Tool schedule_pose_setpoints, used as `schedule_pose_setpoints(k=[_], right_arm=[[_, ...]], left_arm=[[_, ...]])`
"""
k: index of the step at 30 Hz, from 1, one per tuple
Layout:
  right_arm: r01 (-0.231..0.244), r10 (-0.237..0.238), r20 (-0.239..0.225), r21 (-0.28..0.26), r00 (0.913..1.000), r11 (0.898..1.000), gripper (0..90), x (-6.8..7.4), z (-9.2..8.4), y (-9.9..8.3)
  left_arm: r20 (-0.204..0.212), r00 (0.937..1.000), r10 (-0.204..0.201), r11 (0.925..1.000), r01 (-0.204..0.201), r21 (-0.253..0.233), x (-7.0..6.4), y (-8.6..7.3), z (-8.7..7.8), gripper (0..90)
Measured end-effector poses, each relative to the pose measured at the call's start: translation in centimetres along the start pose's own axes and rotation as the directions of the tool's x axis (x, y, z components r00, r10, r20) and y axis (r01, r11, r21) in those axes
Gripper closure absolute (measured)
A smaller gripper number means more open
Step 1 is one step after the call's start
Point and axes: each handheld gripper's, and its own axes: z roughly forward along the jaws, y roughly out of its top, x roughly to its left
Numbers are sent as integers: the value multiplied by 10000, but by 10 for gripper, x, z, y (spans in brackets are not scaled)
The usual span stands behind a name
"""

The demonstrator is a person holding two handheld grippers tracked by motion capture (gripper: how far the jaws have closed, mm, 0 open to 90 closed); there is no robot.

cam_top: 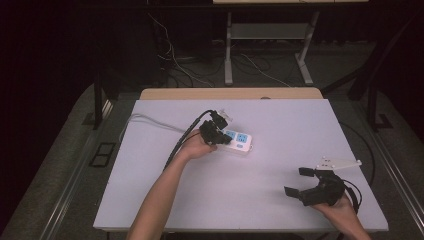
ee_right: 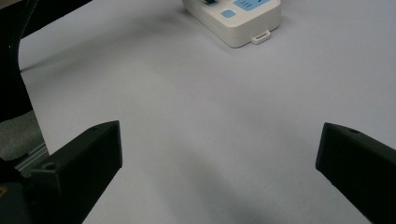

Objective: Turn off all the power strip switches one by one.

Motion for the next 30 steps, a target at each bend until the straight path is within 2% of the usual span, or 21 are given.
schedule_pose_setpoints(k=[6, 12, 17, 30], right_arm=[[32, -32, 3, 36, 10000, 10000, 4, 0, 0, 0], [78, -78, 12, 22, 10000, 10000, 4, 0, 0, 0], [91, -91, 22, 1, 10000, 10000, 4, 0, -1, 0], [84, -84, 16, -1, 10000, 10000, 4, 0, -1, 0]], left_arm=[[178, 9994, -299, 9996, 299, -11, 3, 0, 0, 897], [203, 9995, -240, 9997, 240, 22, 3, -1, 0, 898], [302, 9981, -532, 9986, 530, 69, 4, -1, 1, 899], [327, 9986, -416, 9991, 415, 25, 5, -1, 1, 897]])
